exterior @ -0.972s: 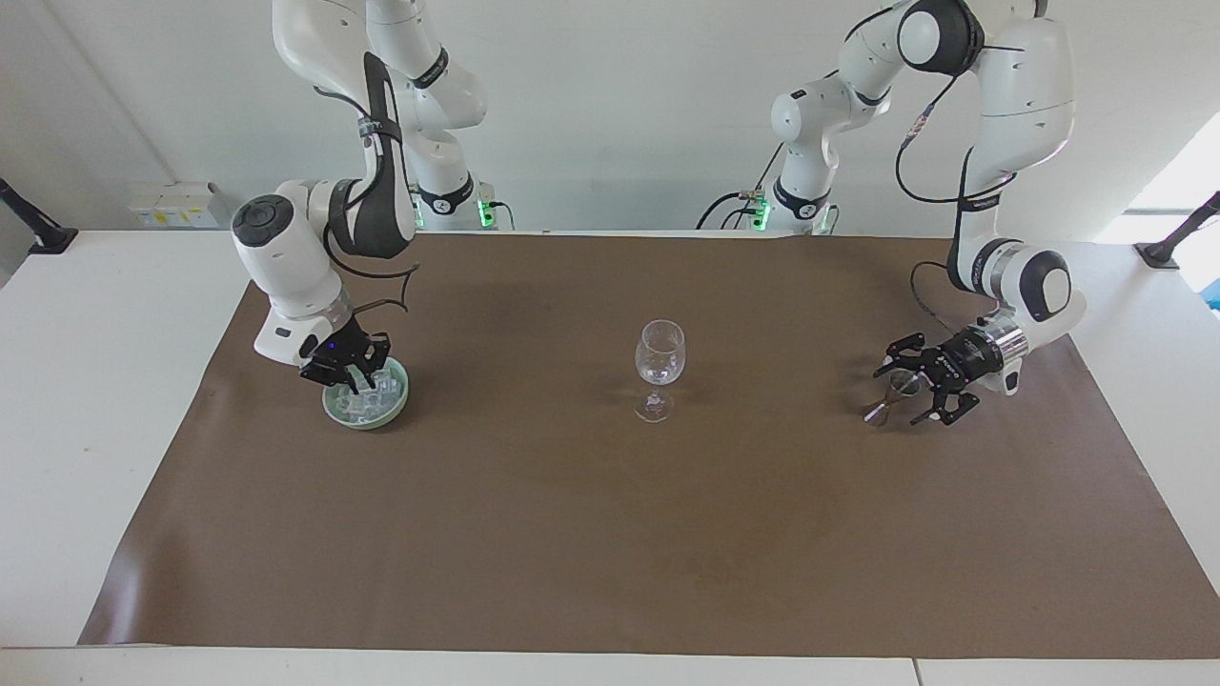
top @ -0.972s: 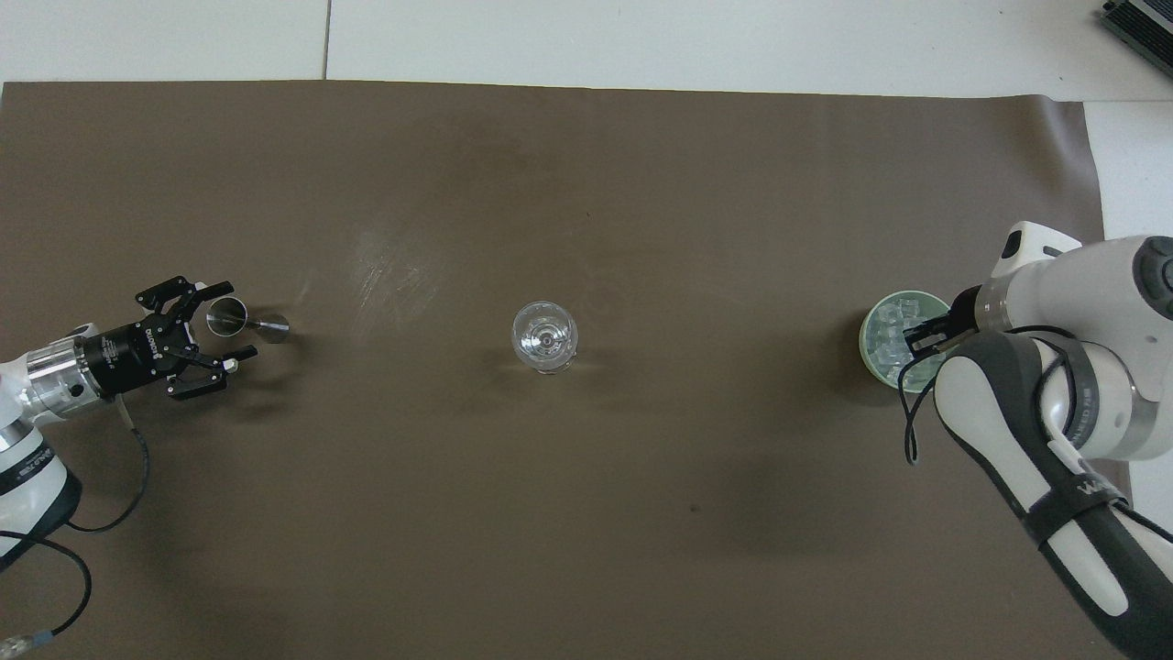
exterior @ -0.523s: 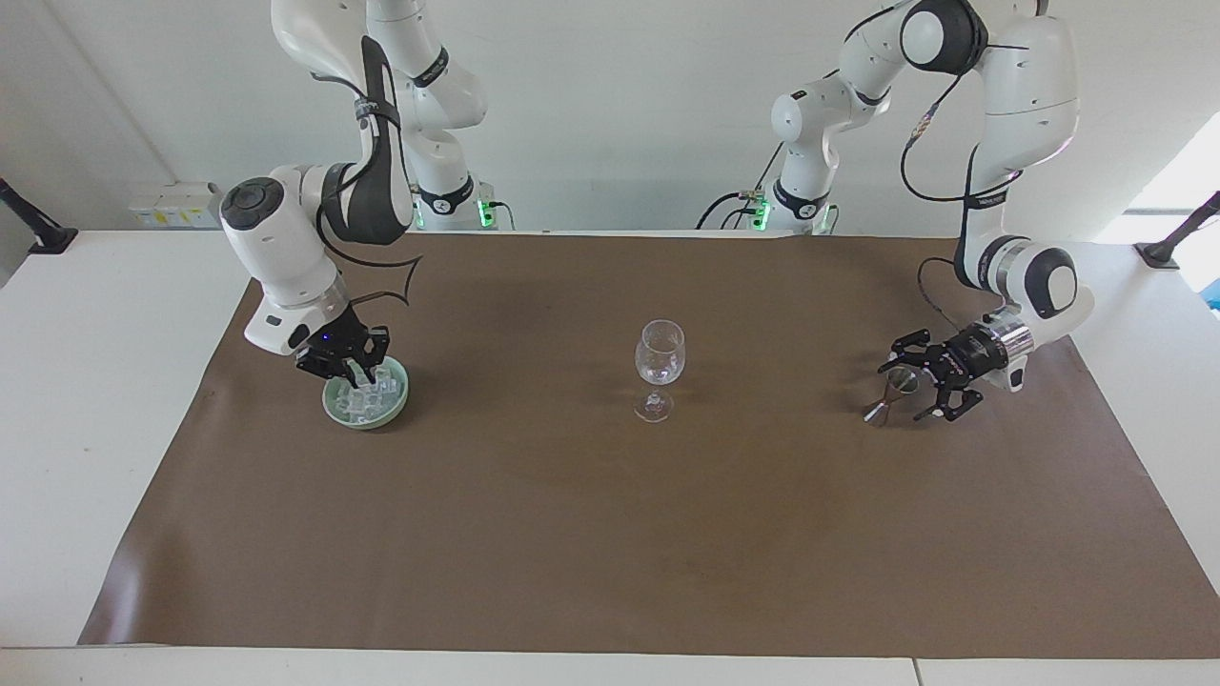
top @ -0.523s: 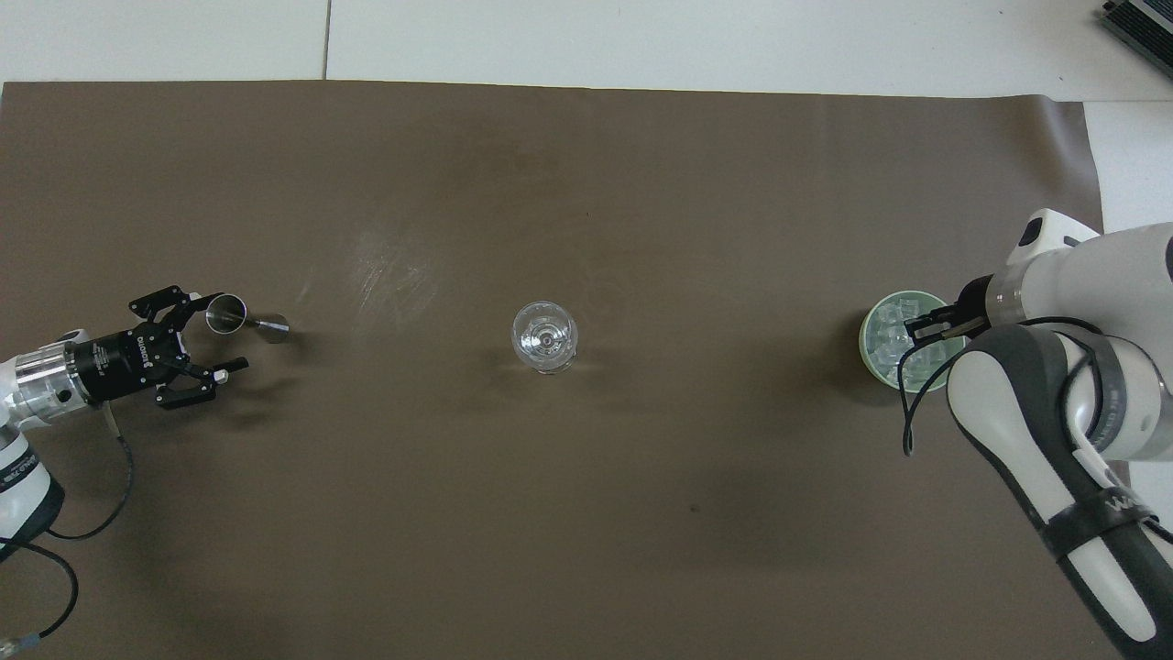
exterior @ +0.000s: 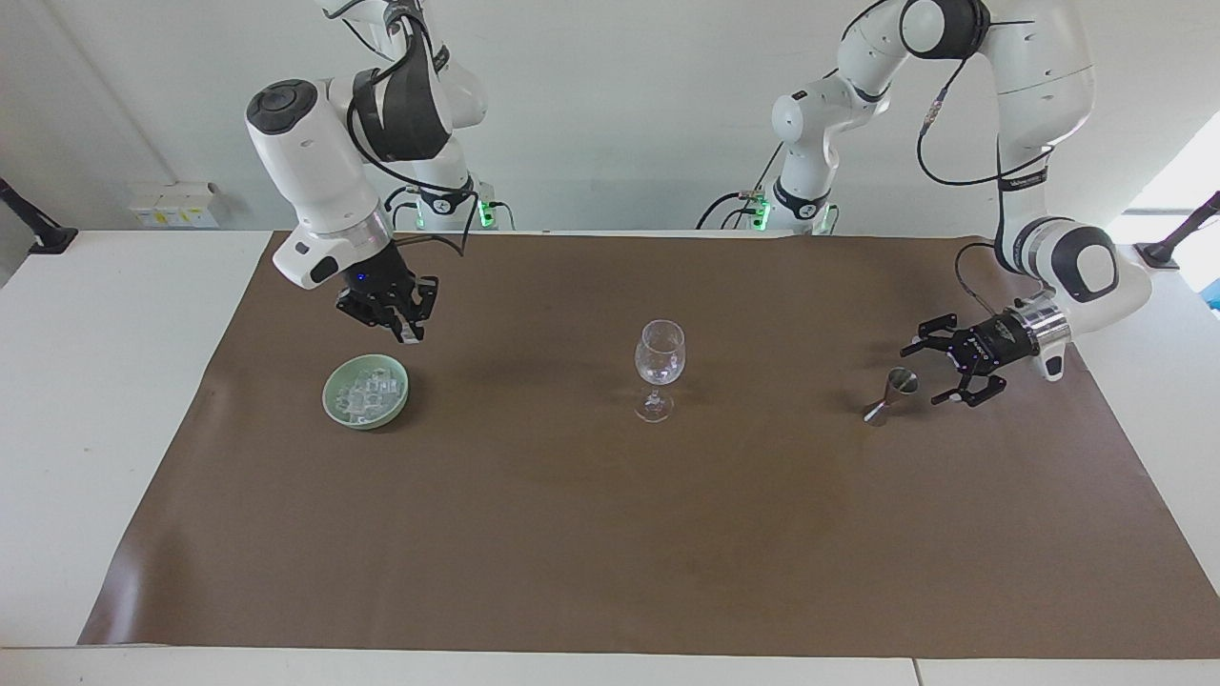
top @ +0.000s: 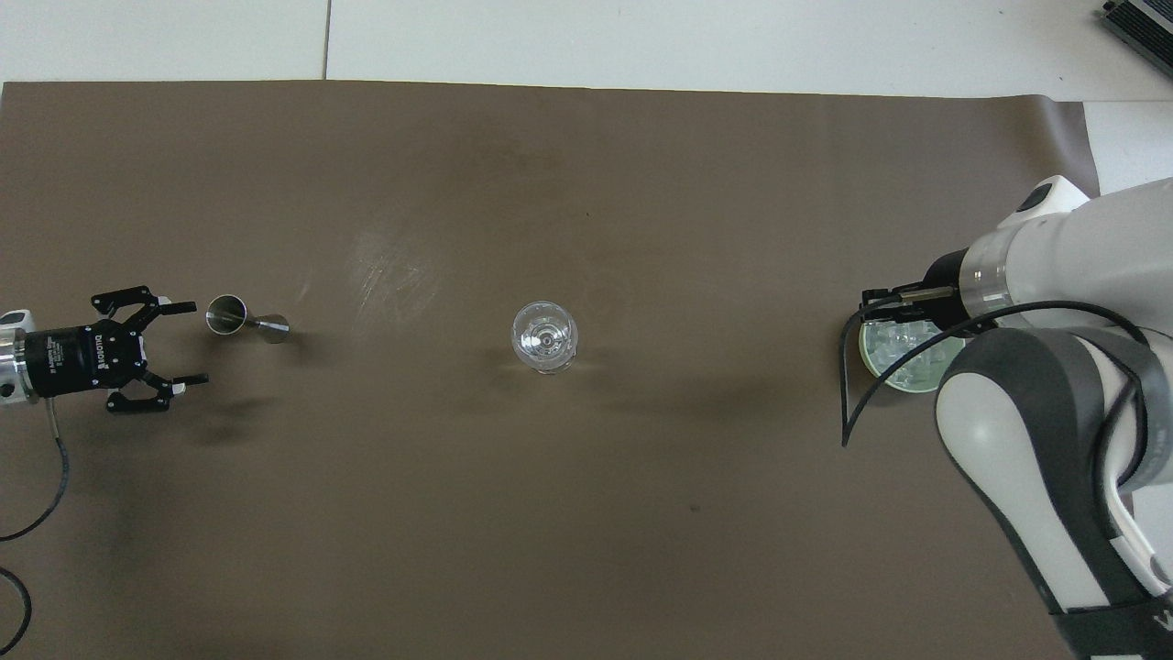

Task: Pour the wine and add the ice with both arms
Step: 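Carry the ice with the right gripper over the wine glass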

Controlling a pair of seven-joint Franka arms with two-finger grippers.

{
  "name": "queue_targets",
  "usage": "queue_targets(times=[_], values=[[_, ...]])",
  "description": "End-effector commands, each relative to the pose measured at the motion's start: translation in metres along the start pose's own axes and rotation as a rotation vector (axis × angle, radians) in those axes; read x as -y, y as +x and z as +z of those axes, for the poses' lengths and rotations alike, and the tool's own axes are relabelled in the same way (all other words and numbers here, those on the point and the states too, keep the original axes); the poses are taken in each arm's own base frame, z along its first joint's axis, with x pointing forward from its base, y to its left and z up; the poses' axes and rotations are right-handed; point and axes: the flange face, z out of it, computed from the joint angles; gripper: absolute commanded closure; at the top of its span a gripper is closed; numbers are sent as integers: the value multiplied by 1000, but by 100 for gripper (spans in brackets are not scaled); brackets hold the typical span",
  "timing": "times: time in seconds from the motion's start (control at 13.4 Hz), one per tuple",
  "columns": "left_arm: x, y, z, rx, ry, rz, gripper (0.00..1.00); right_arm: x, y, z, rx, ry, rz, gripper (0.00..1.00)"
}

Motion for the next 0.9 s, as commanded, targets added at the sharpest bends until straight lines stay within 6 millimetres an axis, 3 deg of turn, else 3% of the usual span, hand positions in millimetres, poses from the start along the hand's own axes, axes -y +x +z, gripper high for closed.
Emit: queue_targets(times=[0.0, 0.3, 0.6, 0.82], values=[[-8, -26, -25, -95, 45, 79, 0, 57, -2, -5, -35, 38, 128, 100], [-10, -91, -41, -261, 111, 276, 0, 142, -18, -4, -120, 122, 287, 100], [-14, -151, -43, -358, 183, 435, 0, 199, -38, -5, -153, 202, 391, 100], [-20, -191, -29, -435, 256, 559, 0, 227, -45, 2, -159, 243, 426, 100]])
